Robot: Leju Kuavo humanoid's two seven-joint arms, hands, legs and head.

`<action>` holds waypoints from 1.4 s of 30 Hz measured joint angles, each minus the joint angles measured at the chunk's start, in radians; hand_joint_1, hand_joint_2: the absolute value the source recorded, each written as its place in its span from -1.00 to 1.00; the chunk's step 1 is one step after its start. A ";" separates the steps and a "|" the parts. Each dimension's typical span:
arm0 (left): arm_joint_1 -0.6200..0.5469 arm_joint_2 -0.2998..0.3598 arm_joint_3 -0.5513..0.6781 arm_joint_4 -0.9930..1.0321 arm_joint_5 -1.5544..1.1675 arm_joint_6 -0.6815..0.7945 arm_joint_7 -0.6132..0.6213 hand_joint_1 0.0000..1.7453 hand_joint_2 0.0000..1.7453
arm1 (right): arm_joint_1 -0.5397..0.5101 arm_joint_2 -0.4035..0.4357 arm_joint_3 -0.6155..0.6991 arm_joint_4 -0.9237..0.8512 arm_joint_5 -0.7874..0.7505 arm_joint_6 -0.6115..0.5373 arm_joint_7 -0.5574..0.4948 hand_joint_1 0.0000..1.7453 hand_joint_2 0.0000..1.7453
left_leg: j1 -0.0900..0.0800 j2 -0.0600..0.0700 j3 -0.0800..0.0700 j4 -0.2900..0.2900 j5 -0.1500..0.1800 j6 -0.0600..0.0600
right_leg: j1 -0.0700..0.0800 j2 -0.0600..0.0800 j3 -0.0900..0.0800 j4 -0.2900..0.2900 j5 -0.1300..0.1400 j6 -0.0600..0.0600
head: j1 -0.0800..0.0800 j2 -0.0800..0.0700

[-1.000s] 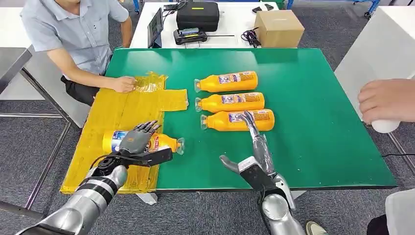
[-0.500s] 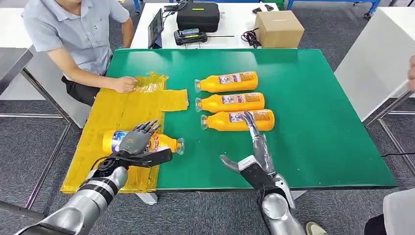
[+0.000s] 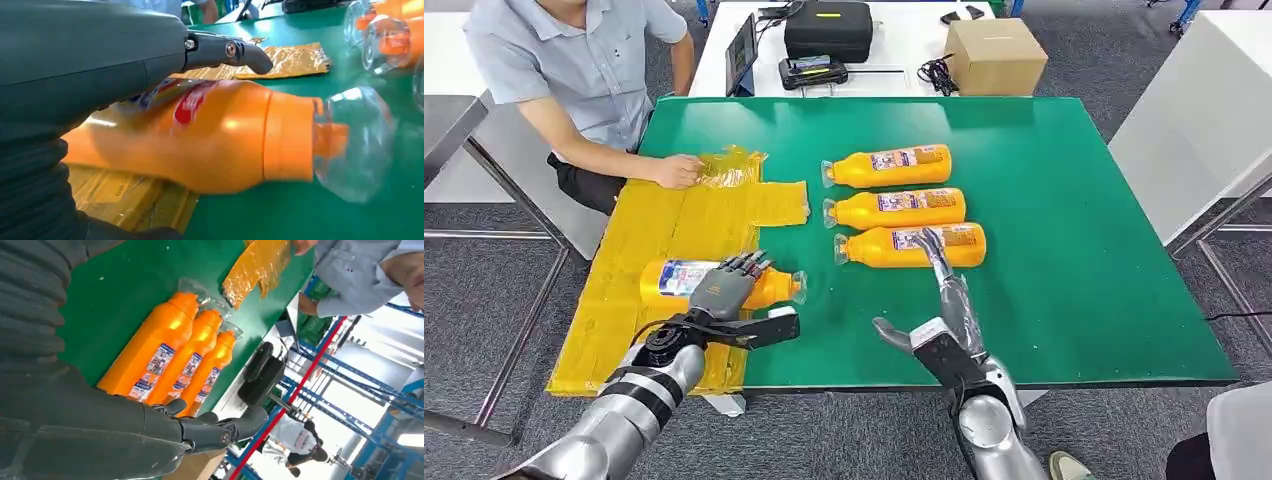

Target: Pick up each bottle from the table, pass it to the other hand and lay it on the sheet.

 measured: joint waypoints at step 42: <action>0.538 -0.143 -0.080 -0.767 1.060 -0.045 -0.433 -1.00 1.00 | 0.115 0.109 -0.137 -0.132 0.190 -0.288 -0.005 -1.00 1.00 | 0.000 0.000 -0.007 0.000 -0.001 0.000 | 0.000 0.000 -0.007 0.000 0.000 0.000 | 0.000 0.000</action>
